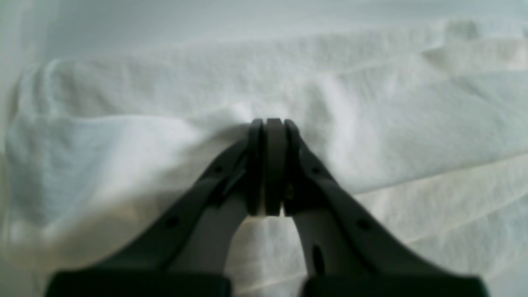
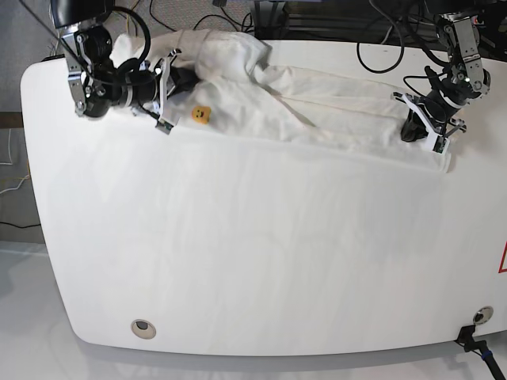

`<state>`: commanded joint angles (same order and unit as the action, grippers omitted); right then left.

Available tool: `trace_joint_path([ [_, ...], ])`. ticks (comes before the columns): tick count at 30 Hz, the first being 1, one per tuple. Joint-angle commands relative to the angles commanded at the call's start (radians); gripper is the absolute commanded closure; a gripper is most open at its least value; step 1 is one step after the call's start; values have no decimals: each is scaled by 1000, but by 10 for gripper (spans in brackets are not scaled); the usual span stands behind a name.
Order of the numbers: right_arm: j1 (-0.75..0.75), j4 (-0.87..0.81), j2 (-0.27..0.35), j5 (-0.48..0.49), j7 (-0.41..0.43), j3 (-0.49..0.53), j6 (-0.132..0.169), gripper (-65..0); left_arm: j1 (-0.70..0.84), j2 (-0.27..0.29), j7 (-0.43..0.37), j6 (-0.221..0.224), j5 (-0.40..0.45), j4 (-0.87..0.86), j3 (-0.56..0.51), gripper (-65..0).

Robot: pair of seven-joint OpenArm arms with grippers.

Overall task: Fold the T-shirt properly
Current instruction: 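Grasp the shirt with both grippers and stretch it flat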

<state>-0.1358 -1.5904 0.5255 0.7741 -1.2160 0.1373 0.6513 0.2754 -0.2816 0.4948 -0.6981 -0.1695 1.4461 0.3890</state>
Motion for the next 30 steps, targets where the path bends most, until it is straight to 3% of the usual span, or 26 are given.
trace_joint_path([
  [4,91,107,11,0,11,60,0,0,-2,2,0,0,0,0,0,0],
  [14,262,299,35,-2,146,229,0,0,-120,3,2,0,0,-94,-2,0],
  [18,324,338,32,-130,147,245,2,0,-150,0,2,0,0,-138,-23,0],
  [21,336,333,31,-221,147,245,47,0,-153,-2,0,0,0,-133,-43,0],
  [23,338,331,29,-269,147,245,47,0,-153,-2,0,0,0,-133,-43,0],
  [30,336,331,26,-310,147,244,47,0,-155,-3,0,0,0,-132,-43,0],
])
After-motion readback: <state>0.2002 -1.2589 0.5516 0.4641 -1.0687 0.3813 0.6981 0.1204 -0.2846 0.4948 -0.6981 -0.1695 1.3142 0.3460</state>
